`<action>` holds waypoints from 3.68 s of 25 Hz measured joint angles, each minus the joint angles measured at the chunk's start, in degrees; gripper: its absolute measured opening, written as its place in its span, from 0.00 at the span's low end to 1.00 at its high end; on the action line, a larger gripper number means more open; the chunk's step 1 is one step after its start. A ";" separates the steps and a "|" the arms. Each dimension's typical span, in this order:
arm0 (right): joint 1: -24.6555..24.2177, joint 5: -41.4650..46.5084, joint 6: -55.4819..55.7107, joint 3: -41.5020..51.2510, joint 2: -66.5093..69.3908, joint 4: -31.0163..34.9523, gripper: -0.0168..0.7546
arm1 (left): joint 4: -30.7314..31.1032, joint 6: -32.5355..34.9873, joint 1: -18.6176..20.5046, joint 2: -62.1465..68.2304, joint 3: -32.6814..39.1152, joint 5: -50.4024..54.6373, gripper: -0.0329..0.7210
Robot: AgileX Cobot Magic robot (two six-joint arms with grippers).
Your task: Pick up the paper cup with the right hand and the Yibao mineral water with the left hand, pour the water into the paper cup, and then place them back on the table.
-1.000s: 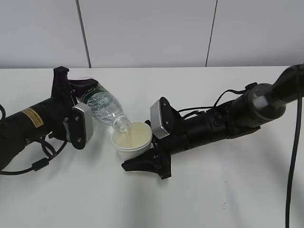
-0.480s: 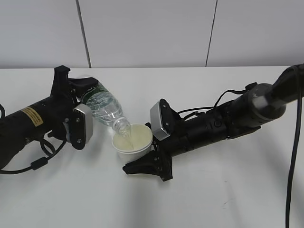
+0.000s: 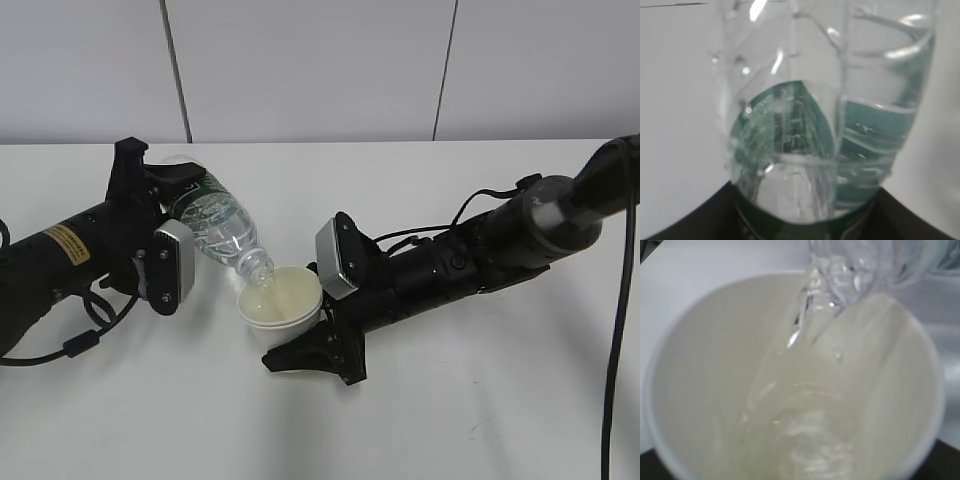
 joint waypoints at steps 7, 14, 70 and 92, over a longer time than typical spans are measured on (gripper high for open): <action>0.00 0.97 0.34 0.00 0.36 -0.17 0.66 | -0.06 0.71 0.00 0.00 0.00 -0.05 0.51; 0.00 0.15 0.34 -0.57 1.58 0.87 0.66 | 0.00 0.81 0.00 0.00 0.00 -0.05 0.51; 0.00 0.12 3.09 -3.63 2.20 -0.41 0.66 | 0.00 1.09 0.00 -0.03 -2.24 -0.47 0.51; 0.00 -2.79 3.38 -3.89 2.20 -1.54 0.66 | -0.05 2.97 0.00 -0.07 -2.24 -0.47 0.51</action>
